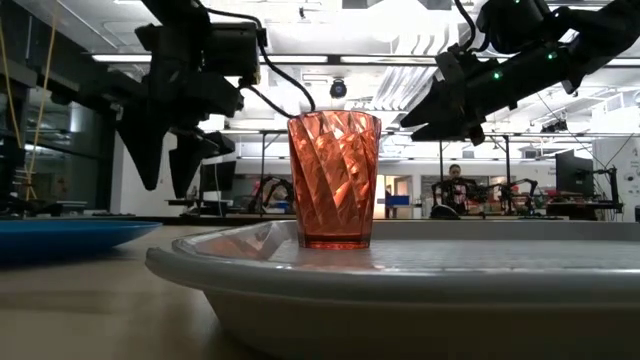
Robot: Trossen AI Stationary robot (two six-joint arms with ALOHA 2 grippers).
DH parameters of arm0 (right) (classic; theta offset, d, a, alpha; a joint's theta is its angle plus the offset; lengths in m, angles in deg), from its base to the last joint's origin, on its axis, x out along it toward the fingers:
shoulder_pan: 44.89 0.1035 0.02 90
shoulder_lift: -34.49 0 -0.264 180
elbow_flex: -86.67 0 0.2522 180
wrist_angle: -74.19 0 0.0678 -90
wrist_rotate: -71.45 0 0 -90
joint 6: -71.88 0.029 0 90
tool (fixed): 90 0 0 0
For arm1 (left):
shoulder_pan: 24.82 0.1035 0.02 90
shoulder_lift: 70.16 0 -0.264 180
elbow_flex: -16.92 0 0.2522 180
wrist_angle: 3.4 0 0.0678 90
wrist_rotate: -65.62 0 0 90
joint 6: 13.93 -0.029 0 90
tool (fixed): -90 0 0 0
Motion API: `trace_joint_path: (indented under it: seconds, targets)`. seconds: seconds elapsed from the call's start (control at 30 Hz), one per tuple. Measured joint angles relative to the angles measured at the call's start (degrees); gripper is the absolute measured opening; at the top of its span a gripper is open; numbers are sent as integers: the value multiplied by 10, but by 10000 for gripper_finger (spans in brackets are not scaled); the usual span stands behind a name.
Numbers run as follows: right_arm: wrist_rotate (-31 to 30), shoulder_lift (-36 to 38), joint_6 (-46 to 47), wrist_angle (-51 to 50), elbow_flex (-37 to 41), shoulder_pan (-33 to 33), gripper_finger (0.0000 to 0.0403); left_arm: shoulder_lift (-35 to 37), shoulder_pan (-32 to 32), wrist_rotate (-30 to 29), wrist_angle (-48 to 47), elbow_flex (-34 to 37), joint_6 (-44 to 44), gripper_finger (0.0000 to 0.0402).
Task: Pick and place plate/cup/fork/spoon on tray
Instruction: Put the blue plate on the gray tray to the left of the blue fork
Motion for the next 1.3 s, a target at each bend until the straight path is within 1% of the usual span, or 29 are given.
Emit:
trace_joint_path:
  seconds: [0.37,0.43,0.53,0.6,0.8,1.13,1.23,1.3]
  targets:
    - [-1,0,0,-7,0,0,213,-79,-2,-2,3,0,3,184]
    - [-1,0,-1,-7,0,0,213,-86,-2,10,3,0,4,184]
    - [-1,0,0,-8,0,0,213,-94,-2,46,-1,0,4,184]
    - [-1,0,-1,-8,0,0,213,-94,-2,56,-11,0,4,184]
    - [-1,0,-2,-8,0,0,213,-98,-2,56,-42,0,4,184]
    - [-1,0,-2,-10,0,0,213,-136,-2,57,-45,-3,4,183]
    - [-4,0,-2,-10,0,0,213,-138,-2,55,-43,-2,0,174]
    - [-5,0,-2,-10,0,0,213,-137,-2,51,-41,-2,-5,154]
